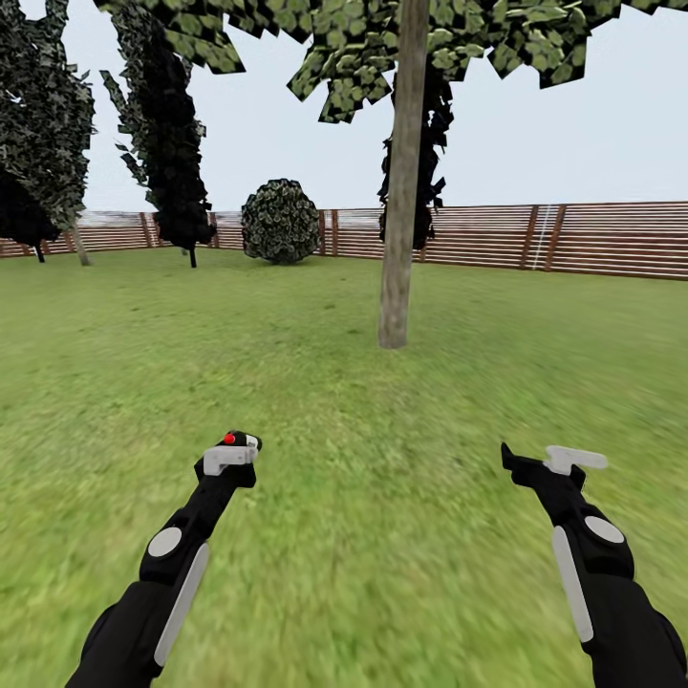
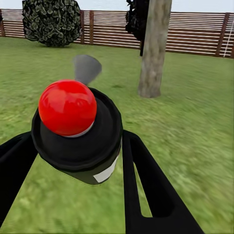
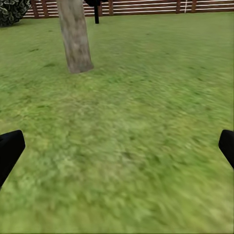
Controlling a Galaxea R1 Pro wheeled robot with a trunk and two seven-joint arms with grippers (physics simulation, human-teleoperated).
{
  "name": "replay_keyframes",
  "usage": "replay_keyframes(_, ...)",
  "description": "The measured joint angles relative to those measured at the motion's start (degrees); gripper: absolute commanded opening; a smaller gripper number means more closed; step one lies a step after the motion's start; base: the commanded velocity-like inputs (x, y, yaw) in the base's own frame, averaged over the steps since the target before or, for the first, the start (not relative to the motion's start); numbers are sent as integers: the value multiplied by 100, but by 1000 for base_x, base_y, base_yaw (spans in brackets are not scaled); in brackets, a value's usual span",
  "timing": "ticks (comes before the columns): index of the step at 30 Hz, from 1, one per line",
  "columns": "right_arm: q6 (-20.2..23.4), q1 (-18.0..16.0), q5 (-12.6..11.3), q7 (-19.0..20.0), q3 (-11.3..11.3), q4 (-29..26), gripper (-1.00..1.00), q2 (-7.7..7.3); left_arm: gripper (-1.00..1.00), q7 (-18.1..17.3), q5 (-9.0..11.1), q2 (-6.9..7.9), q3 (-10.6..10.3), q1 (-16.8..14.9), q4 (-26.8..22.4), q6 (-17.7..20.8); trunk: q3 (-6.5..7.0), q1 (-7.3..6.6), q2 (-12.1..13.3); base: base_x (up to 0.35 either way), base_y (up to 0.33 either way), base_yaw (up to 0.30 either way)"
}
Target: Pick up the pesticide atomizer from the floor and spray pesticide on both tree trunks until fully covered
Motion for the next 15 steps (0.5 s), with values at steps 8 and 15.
replay_keyframes(8,0,0,0,0,0,-1,100,2,-100,1,0,1,3,0,1,-3,7,0,0,329,0,-104)
replay_keyframes(15,0,0,1,0,0,0,100,1,-100,0,0,0,3,0,0,-2,11,0,0,329,0,-42)
